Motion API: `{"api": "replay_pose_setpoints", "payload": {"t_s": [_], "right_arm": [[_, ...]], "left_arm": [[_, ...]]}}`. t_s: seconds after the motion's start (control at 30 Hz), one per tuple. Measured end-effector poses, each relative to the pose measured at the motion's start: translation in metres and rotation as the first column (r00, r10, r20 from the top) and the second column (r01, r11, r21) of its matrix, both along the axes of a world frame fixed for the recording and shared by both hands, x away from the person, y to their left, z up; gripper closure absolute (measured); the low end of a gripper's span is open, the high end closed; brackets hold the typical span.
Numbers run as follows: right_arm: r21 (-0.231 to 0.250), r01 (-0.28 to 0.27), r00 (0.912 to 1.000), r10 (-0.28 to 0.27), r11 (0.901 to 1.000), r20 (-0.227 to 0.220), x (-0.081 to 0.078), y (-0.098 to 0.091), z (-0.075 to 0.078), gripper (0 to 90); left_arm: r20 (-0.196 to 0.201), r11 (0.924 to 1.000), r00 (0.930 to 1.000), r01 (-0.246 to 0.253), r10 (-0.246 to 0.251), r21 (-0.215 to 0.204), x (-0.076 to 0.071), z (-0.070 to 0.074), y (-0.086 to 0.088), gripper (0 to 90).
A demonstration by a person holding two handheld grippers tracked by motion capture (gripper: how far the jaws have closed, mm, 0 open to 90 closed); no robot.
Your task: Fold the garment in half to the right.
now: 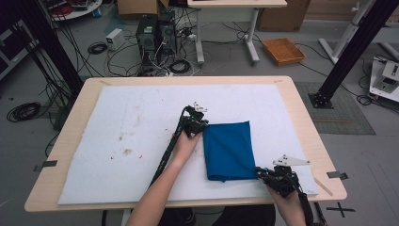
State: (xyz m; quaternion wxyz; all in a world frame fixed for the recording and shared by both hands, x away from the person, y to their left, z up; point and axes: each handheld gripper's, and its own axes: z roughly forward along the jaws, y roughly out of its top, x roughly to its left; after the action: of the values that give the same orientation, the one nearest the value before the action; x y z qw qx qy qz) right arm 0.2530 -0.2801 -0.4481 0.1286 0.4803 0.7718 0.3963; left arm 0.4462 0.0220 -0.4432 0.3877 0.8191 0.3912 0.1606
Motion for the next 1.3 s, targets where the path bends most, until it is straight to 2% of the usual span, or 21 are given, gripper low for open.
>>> {"api": "replay_pose_setpoints", "payload": {"t_s": [0.23, 0.27, 0.3, 0.47, 0.53, 0.57, 0.6, 0.7, 0.87, 1.0, 1.1, 1.3], "right_arm": [[0.001, -0.001, 1.0000, 0.001, 1.0000, -0.004, -0.002, -0.001, 0.000, 89.5], [0.007, -0.001, 1.0000, 0.001, 1.0000, 0.002, -0.003, -0.002, 0.000, 86.7], [0.013, 0.004, 1.0000, -0.004, 0.9999, 0.004, -0.005, -0.003, 0.000, 85.1], [0.047, 0.004, 0.9997, -0.005, 0.9989, 0.025, -0.006, -0.004, 0.003, 75.7], [0.043, -0.005, 0.9999, 0.005, 0.9990, 0.014, -0.004, -0.001, 0.001, 74.7], [0.025, -0.010, 0.9999, 0.009, 0.9996, 0.013, -0.003, 0.001, 0.000, 77.4], [0.007, -0.017, 0.9998, 0.017, 0.9998, 0.007, -0.002, 0.002, -0.002, 81.4], [0.000, -0.018, 0.9997, 0.018, 0.9998, 0.017, -0.002, 0.001, 0.000, 83.0], [0.049, -0.012, 0.9974, 0.008, 0.9987, 0.071, 0.003, -0.008, 0.012, 67.9], [0.066, -0.007, 0.9906, -0.002, 0.9978, 0.137, 0.014, -0.013, 0.025, 56.4], [0.074, 0.008, 0.9847, -0.021, 0.9972, 0.173, 0.025, -0.017, 0.035, 49.8], [0.128, 0.052, 0.9757, -0.078, 0.9904, 0.205, 0.055, -0.022, 0.056, 43.4]], "left_arm": [[0.006, 0.9999, 0.9999, -0.013, 0.013, -0.009, -0.001, 0.002, 0.002, 88.0], [0.013, 0.9998, 0.9997, -0.021, 0.021, -0.007, -0.001, 0.002, 0.002, 86.7], [0.020, 0.9993, 0.9992, -0.035, 0.035, -0.012, -0.002, 0.003, 0.004, 81.3], [0.042, 0.9925, 0.9972, -0.056, 0.061, -0.109, -0.007, 0.014, 0.016, 62.0], [0.063, 0.9868, 0.9962, -0.049, 0.060, -0.154, -0.014, 0.020, 0.022, 58.8], [0.079, 0.9862, 0.9956, -0.037, 0.050, -0.162, -0.017, 0.024, 0.027, 55.8], [0.094, 0.9847, 0.9947, -0.025, 0.041, -0.173, -0.022, 0.028, 0.032, 53.6], [0.141, 0.9786, 0.9897, 0.006, 0.024, -0.205, -0.036, 0.039, 0.051, 49.9], [0.189, 0.9604, 0.9820, 0.041, 0.012, -0.276, -0.061, 0.057, 0.093, 44.4], [0.215, 0.9594, 0.9765, 0.045, 0.016, -0.279, -0.080, 0.066, 0.124, 42.7], [0.228, 0.9630, 0.9736, 0.048, 0.015, -0.265, -0.094, 0.067, 0.144, 41.1], [0.241, 0.9665, 0.9705, 0.057, 0.006, -0.250, -0.119, 0.061, 0.176, 39.4]]}}
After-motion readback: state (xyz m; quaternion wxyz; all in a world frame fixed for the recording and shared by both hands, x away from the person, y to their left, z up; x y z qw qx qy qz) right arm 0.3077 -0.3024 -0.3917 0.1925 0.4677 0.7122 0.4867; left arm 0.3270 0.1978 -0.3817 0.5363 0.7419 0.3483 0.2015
